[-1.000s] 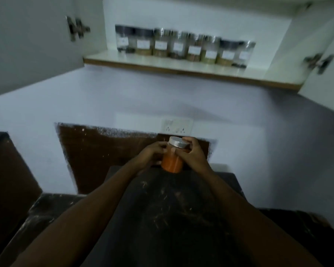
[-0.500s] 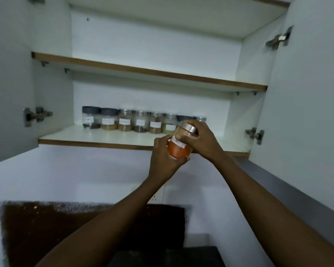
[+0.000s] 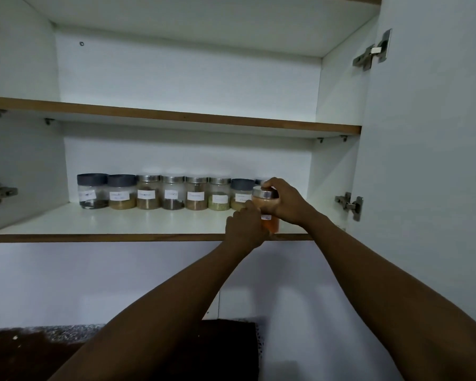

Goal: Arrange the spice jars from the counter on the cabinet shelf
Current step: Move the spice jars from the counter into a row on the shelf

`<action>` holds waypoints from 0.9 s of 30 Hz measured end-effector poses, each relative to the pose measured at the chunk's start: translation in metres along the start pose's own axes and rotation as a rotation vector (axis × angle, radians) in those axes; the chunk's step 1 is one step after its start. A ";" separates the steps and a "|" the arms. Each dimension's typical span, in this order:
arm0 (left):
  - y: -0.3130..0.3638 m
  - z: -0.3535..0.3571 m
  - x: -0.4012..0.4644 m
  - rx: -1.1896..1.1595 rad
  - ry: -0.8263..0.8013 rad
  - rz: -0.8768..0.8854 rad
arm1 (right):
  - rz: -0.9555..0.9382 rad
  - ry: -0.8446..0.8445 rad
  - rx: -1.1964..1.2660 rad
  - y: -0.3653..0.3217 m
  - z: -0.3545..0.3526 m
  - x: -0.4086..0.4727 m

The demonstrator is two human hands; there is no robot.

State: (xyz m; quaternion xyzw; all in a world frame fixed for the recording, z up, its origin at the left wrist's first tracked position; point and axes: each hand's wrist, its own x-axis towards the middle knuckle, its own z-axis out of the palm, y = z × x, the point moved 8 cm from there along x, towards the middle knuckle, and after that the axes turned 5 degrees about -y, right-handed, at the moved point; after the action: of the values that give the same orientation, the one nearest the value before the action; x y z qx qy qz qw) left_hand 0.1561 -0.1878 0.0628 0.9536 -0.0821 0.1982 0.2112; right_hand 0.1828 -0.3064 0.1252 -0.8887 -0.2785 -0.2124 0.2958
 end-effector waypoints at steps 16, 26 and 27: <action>0.036 0.079 0.081 -0.014 -0.526 0.201 | 0.207 0.029 -0.538 0.109 -0.024 0.062; 0.023 0.119 0.137 0.173 -0.546 0.204 | 0.259 0.035 -0.450 0.152 -0.018 0.091; 0.022 0.122 0.141 0.175 -0.544 0.205 | 0.264 0.029 -0.430 0.155 -0.017 0.092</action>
State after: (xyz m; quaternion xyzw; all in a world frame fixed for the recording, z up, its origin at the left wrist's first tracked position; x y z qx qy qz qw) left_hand 0.3208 -0.2712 0.0284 0.9730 -0.2141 -0.0377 0.0773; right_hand 0.3455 -0.3871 0.1243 -0.9568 -0.1042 -0.2390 0.1289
